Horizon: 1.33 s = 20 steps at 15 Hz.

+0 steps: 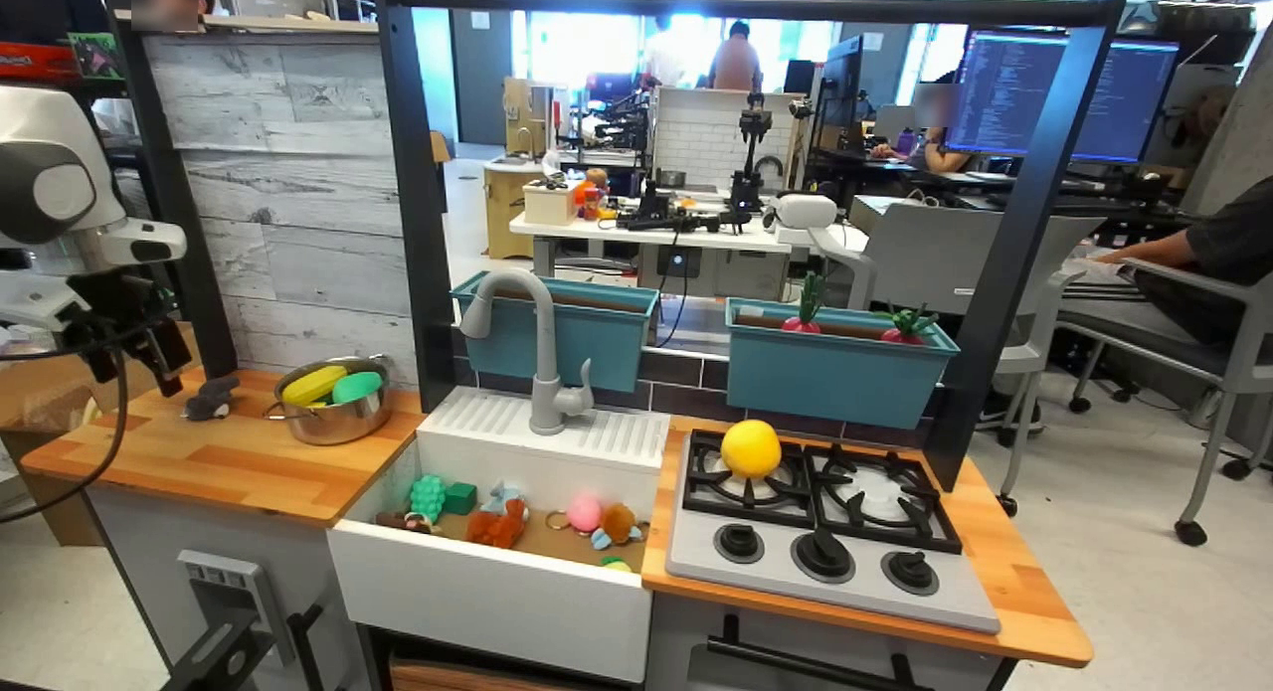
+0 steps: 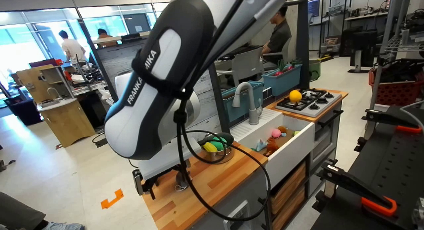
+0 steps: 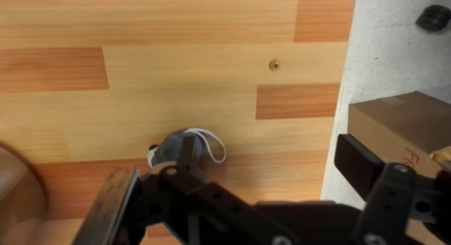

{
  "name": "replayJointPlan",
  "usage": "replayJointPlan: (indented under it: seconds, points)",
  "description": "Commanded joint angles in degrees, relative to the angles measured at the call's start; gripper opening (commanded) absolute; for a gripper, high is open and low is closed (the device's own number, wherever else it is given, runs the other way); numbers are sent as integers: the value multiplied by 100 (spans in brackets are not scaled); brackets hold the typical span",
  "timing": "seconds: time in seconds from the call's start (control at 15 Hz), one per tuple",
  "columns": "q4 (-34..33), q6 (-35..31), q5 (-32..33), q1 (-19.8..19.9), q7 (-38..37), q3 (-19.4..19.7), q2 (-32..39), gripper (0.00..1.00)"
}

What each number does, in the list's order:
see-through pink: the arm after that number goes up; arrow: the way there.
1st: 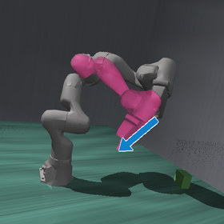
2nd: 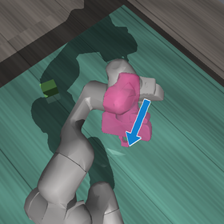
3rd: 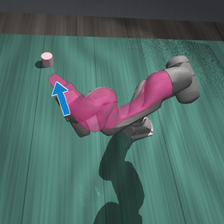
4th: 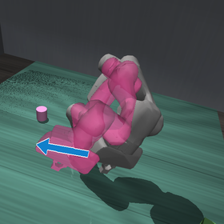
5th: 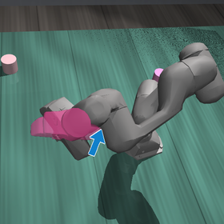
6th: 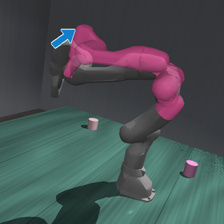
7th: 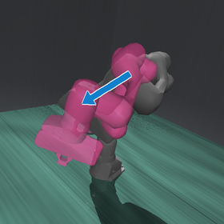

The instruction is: Put the gray doll in the sink

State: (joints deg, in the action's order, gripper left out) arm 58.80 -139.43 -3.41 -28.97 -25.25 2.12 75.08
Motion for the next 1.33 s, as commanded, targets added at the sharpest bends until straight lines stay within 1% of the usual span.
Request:
replayJointPlan:
  seconds: [0.0,0.13,0.33,0.4,0.47,0.6,0.73,0.8,0.87,0.93,1.0,1.07,1.13,1.27]
  points:
    - [-1392,374,279,-285,-682,594,838,100]
    - [-1896,655,419,-399,-1071,955,1147,100]
    - [-2586,1475,629,-438,-1467,1391,1489,100]
    - [-1885,1382,985,-415,-1642,1209,1028,100]
    - [-1948,1508,1114,-398,-1738,1212,1063,100]
    - [-1915,1729,1318,-343,-1847,1099,1030,100]
    - [-1843,1943,1377,-279,-1868,954,1024,100]
    - [-1813,2051,1377,-248,-1845,880,1025,96]
    - [-1784,2138,1351,-204,-1786,785,1025,72]
    - [-1761,2222,1315,-162,-1768,701,1027,71]
    - [-1738,2280,1279,-117,-1739,611,1028,65]
    - [-1715,2345,1251,-75,-1723,535,1028,57]
    - [-1694,2389,1236,-40,-1712,470,1029,48]
    - [-1681,2436,1221,14,-1714,381,1026,33]
